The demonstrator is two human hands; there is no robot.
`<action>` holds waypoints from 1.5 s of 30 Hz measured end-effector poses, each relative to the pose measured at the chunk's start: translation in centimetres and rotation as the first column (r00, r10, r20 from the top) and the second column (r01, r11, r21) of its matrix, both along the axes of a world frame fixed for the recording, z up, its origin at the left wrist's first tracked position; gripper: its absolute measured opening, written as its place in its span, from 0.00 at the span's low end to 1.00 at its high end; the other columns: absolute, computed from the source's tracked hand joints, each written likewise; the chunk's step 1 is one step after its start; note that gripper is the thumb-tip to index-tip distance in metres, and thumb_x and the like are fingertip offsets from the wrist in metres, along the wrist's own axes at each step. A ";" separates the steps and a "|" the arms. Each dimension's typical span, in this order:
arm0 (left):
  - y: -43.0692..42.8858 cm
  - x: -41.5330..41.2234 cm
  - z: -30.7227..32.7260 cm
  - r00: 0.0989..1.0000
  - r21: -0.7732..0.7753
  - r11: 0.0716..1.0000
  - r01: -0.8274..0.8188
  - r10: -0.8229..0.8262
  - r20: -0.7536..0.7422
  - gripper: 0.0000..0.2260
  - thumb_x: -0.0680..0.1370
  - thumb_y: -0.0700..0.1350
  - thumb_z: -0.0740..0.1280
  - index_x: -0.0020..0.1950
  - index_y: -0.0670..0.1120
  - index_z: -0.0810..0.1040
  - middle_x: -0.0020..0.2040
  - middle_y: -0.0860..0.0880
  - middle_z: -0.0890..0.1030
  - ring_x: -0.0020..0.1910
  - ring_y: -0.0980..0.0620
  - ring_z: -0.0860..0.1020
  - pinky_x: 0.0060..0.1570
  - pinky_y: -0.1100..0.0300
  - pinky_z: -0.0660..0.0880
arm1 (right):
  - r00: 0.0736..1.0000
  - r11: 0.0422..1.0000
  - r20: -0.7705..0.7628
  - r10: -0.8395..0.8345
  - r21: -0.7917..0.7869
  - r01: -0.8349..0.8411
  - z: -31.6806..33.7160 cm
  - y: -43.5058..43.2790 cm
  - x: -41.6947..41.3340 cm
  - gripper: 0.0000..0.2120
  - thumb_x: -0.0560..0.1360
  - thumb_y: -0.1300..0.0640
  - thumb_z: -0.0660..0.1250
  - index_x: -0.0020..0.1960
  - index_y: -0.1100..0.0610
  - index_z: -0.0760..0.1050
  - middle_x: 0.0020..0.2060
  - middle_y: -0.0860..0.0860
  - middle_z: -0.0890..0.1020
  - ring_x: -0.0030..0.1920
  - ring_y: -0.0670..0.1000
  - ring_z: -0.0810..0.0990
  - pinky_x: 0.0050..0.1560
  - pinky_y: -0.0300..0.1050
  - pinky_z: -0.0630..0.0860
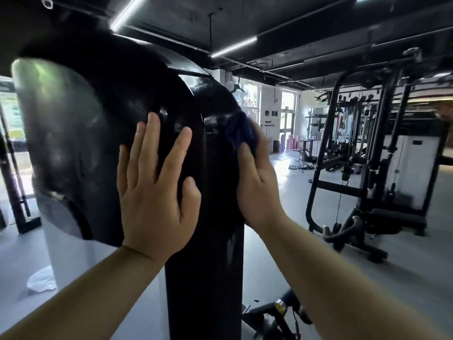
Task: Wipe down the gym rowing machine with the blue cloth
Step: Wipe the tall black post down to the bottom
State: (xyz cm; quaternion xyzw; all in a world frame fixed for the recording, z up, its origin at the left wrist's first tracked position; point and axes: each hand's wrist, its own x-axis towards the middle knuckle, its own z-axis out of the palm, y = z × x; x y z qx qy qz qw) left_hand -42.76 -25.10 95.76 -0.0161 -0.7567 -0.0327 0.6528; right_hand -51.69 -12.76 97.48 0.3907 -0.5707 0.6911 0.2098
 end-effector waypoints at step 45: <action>5.6 -2.7 3.9 0.857 -0.071 0.855 -0.514 0.508 -0.079 0.24 0.79 0.38 0.54 0.75 0.36 0.64 0.77 0.37 0.59 0.77 0.38 0.56 0.77 0.50 0.52 | 0.842 0.846 -0.133 0.523 -0.037 -0.532 1.3 -1.4 -7.8 0.22 0.81 0.48 0.52 0.75 0.45 0.63 0.75 0.45 0.66 0.75 0.48 0.63 0.74 0.58 0.62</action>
